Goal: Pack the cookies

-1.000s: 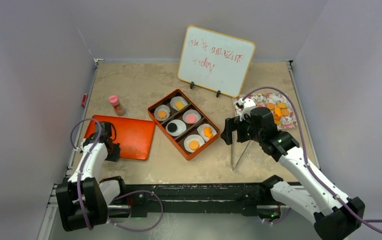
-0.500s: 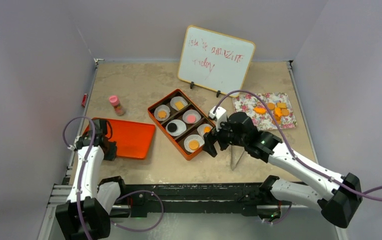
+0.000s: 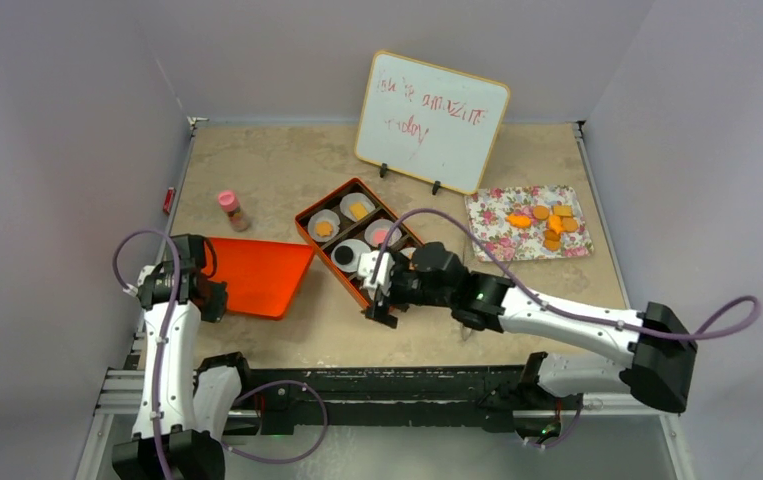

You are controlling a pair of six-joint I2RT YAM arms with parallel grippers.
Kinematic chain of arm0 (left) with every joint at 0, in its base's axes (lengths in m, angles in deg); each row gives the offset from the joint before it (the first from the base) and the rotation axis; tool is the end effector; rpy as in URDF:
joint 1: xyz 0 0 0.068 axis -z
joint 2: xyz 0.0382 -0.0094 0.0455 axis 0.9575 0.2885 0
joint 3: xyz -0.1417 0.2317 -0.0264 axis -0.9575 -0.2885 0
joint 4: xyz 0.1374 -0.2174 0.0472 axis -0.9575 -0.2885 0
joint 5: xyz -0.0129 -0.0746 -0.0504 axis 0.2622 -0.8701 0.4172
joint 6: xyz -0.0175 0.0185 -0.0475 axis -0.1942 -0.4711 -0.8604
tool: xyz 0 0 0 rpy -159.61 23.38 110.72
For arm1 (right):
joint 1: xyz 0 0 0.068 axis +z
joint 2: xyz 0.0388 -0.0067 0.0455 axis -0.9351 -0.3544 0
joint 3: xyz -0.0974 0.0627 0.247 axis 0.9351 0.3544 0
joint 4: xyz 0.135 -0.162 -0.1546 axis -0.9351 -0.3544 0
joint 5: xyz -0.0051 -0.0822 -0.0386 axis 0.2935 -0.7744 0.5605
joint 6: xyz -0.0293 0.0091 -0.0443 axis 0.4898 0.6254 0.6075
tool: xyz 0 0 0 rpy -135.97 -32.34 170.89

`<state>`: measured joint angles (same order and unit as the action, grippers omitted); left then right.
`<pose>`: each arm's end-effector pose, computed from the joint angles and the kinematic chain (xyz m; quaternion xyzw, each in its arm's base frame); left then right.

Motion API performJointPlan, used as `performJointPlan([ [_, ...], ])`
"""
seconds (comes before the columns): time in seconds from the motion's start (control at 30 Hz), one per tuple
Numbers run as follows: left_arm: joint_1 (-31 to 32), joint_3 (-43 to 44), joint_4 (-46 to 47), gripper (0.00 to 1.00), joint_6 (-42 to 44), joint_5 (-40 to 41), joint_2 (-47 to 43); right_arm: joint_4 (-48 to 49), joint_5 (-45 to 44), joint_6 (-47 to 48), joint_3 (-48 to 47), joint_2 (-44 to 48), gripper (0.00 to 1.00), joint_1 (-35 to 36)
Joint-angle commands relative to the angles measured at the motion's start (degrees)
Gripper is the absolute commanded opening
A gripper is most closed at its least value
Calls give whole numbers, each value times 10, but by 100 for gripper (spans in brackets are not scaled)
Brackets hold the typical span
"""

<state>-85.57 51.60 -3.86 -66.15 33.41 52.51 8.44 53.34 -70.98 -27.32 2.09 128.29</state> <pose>0.1198 0.0354 0.2472 -0.6595 0.7211 0.0273 0.2106 0.1339 0.2359 0.2864 -0.5348 0.6053 0.2826 0.5175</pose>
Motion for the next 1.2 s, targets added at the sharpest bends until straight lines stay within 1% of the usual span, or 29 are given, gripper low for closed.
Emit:
performJointPlan([
  [0.0,7,42,-18,0,29,-7,-14,97,1,133,-31,-54,91,47],
  [0.1,13,42,-28,0,35,-17,-20,107,-12,174,-58,-98,92,73],
  [0.23,21,37,-35,0,43,-32,-30,149,-28,226,-72,-145,92,105],
  [0.53,39,42,-46,0,60,-40,-39,237,-90,332,-98,-243,91,161],
  [0.67,47,42,-44,0,66,-47,-40,255,-113,371,-115,-280,84,175],
  [0.8,53,40,-42,0,68,-56,-44,295,-143,409,-114,-310,80,185],
  [0.93,58,37,-38,0,70,-67,-45,321,-162,436,-119,-342,74,195],
  [1.07,61,36,-34,0,72,-75,-45,356,-191,469,-124,-367,67,204],
  [1.17,64,35,-21,0,78,-86,-45,379,-206,473,-124,-376,61,207],
])
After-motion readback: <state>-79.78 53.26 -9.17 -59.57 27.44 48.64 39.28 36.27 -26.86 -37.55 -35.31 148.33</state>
